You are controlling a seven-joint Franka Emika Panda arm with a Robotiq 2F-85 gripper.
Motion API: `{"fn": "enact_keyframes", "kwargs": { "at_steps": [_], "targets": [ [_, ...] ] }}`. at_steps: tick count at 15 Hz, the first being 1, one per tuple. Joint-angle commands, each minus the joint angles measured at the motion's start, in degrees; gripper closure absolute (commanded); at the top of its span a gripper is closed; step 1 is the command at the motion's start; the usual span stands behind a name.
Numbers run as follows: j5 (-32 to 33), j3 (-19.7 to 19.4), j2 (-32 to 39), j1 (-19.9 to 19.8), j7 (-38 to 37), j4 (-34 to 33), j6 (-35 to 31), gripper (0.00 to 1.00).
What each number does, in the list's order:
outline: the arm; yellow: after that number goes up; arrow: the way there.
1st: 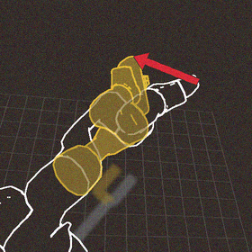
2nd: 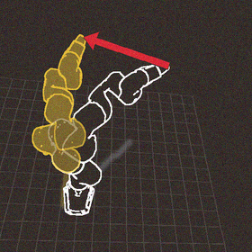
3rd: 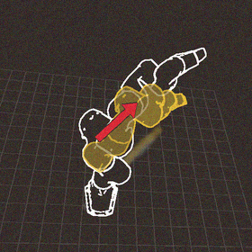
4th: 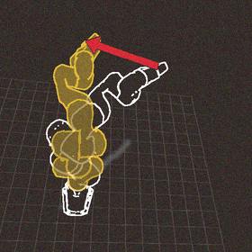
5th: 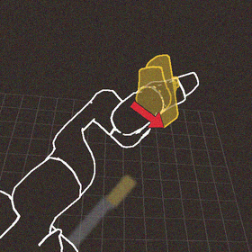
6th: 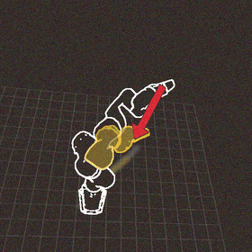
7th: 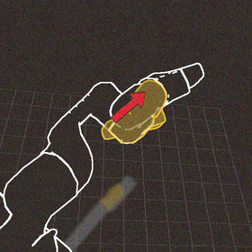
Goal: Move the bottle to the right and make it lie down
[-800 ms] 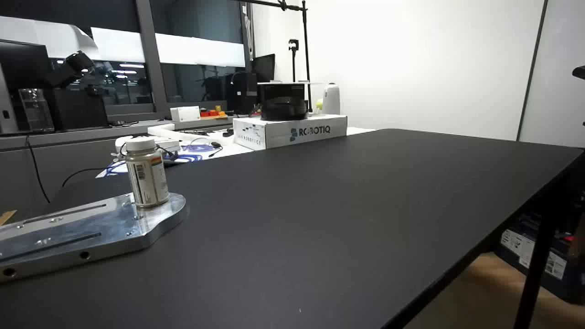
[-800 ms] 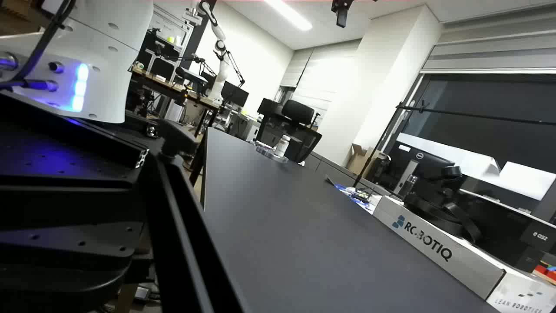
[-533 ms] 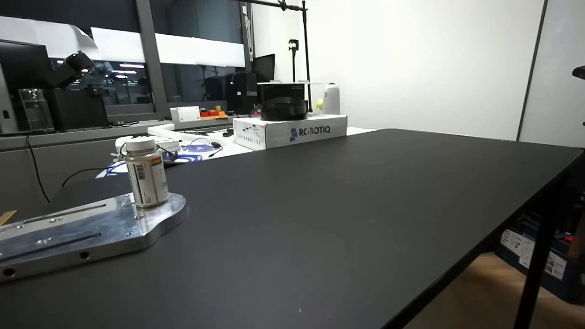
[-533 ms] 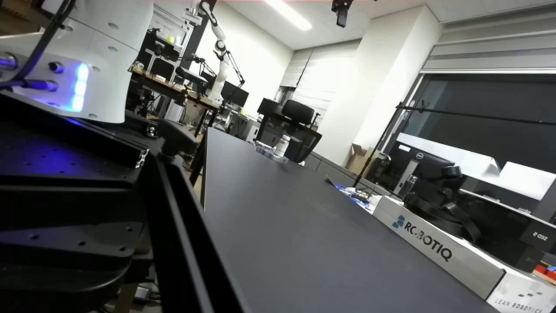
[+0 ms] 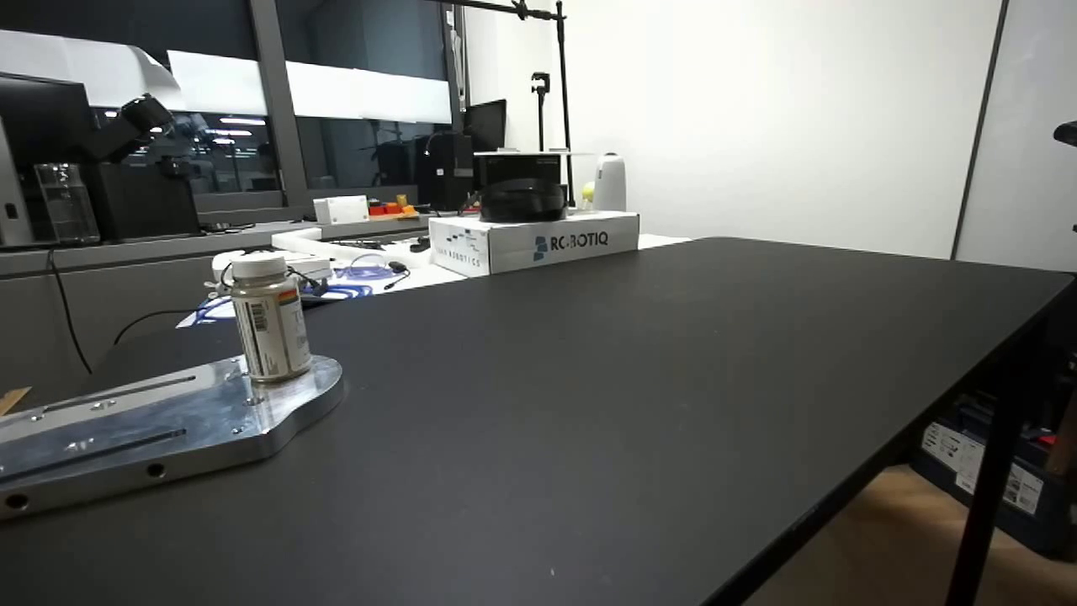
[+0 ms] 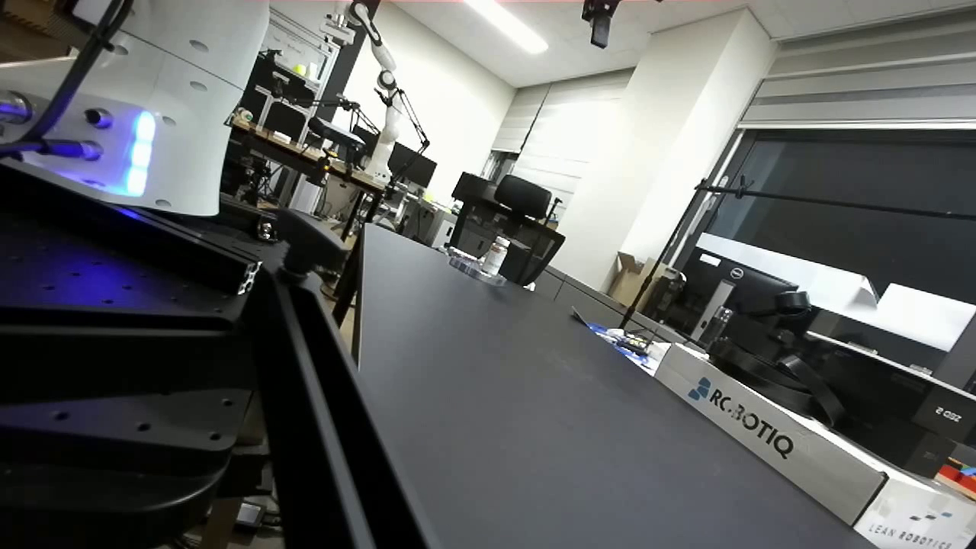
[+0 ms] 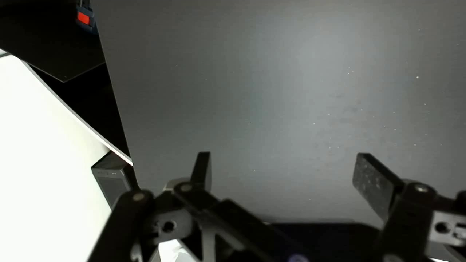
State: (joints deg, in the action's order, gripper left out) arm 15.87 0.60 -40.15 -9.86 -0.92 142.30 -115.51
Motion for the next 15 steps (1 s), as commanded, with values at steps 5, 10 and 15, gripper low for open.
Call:
{"fn": "enact_keyframes", "kwargs": {
  "at_steps": [5, 10, 15],
  "targets": [
    [-8.32, 5.03, 8.71, 7.97, -7.22, -3.44, -4.92, 0.0],
    [-23.54, 9.67, 17.6, 19.16, -6.3, -11.05, -12.69, 0.0],
    [-24.69, 11.72, 18.79, 21.63, -5.75, -11.74, -13.19, 0.0]
  ]
}}
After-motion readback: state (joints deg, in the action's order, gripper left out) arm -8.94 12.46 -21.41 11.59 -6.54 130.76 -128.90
